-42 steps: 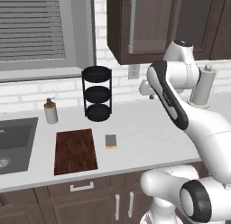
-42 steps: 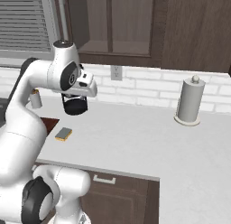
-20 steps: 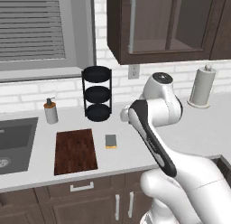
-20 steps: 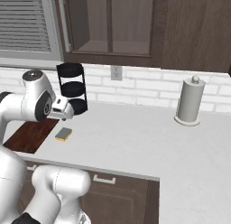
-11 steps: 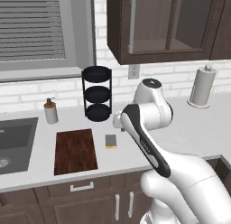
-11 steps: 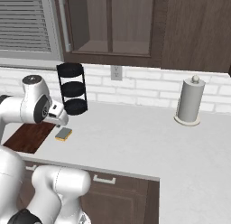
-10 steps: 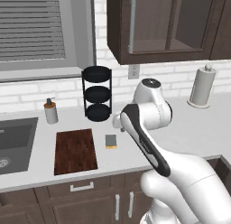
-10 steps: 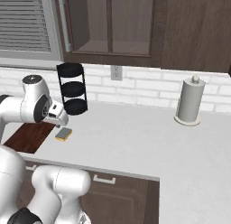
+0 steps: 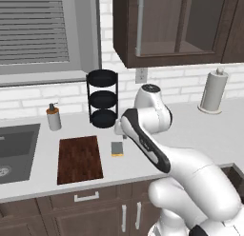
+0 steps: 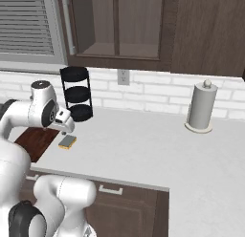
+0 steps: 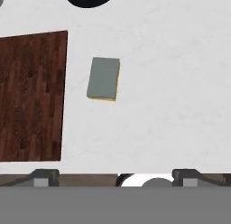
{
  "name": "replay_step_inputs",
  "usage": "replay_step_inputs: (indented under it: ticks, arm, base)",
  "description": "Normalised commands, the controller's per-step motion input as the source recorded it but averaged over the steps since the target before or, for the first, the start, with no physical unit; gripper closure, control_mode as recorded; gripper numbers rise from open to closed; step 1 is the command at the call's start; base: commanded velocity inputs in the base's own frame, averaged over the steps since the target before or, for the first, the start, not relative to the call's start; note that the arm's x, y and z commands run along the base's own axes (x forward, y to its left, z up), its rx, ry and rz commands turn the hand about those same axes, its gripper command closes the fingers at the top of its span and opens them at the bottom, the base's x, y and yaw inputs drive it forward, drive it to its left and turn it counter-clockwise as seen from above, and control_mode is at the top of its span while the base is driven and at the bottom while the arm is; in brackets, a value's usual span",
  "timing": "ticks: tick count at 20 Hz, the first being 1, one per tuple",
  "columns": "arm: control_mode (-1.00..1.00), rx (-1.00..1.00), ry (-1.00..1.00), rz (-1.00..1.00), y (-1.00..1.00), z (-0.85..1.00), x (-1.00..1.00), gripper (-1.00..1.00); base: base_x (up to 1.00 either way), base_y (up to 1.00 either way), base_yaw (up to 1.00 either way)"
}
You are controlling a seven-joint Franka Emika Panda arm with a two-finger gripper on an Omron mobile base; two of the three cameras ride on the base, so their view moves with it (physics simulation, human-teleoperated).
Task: Pick up the sponge from the counter and clean the cutting board by briefly scrubbing or pressing down on the cutting board. Once finished, release the sponge.
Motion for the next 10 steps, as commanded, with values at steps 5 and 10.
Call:
replay_step_inputs:
  ticks: [5,10]
  arm:
    - [-1.00,0.00,0.05,0.00,0.14,-0.38,0.48,-1.00]
    - [-1.00,0.00,0.05,0.00,0.13,-0.40,0.28,-1.00]
  base:
    - [0.00,0.00,0.00]
    - [0.00,0.00,0.00]
